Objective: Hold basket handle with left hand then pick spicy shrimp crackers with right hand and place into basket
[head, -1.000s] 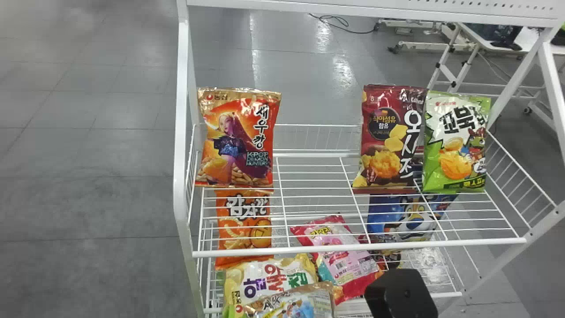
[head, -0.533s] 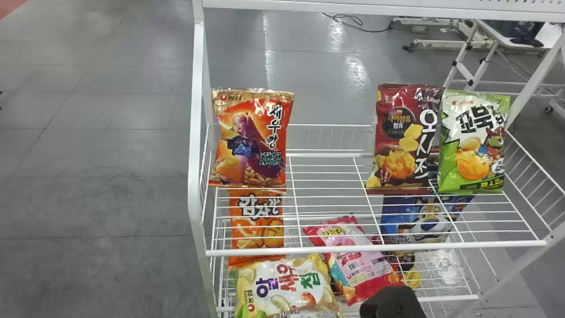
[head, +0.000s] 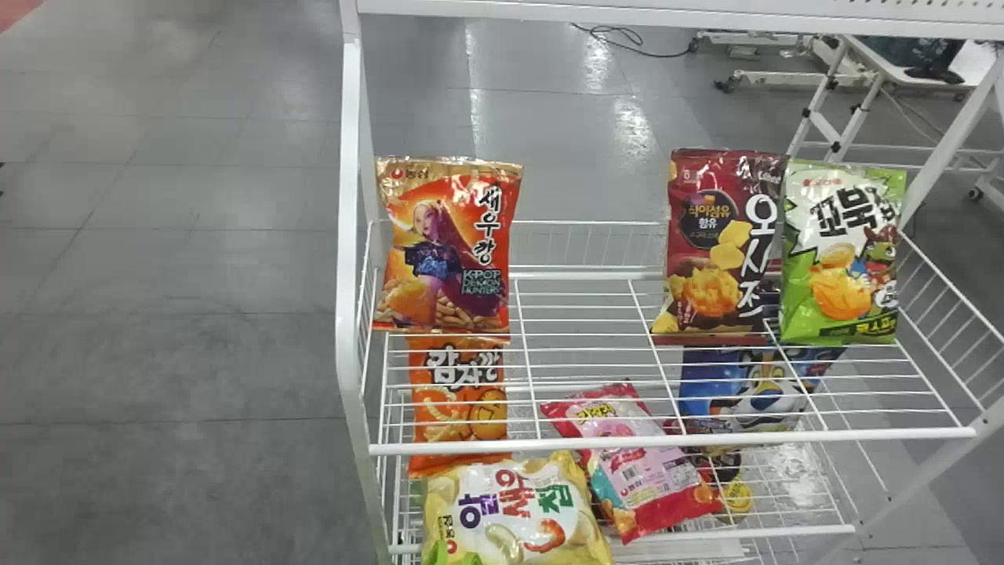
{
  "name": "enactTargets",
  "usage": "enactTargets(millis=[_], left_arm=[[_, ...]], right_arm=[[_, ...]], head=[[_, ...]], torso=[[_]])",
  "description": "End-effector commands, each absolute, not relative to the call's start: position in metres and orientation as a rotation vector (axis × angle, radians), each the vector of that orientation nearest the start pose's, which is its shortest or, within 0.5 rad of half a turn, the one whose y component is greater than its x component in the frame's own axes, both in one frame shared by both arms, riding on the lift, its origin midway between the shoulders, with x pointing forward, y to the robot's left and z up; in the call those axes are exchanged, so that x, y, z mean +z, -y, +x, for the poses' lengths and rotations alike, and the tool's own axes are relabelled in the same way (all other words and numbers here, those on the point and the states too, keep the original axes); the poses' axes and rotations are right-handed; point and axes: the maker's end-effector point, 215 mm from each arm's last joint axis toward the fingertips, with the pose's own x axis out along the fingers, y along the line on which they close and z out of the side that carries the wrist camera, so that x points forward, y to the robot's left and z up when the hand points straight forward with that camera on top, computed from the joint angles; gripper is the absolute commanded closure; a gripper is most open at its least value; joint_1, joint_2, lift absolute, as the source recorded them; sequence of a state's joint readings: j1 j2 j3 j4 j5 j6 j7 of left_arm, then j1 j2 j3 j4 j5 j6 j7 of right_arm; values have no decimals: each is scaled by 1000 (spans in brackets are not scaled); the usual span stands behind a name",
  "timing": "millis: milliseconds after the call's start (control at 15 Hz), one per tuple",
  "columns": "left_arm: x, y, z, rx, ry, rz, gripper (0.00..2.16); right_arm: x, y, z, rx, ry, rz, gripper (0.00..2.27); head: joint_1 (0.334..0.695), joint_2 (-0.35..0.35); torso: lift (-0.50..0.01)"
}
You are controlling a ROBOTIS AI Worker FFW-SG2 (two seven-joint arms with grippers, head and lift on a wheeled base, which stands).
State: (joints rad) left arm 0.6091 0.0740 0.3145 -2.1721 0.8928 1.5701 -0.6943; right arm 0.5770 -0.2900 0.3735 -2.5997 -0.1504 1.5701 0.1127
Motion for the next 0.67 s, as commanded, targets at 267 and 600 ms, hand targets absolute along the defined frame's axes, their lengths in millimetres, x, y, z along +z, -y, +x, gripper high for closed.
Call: enactTargets(millis=[267, 600], left_arm=[[-416, -68, 167, -896, -1145, -1136, 1895], [-417, -67, 165, -897, -1150, -1137, 1895]], right_arm=[[-499, 51, 161, 678, -1202, -108, 1986], [-499, 12, 226, 695, -986, -25, 1986]], head=[[695, 21], [695, 142]], torso=[[-37], [-37]])
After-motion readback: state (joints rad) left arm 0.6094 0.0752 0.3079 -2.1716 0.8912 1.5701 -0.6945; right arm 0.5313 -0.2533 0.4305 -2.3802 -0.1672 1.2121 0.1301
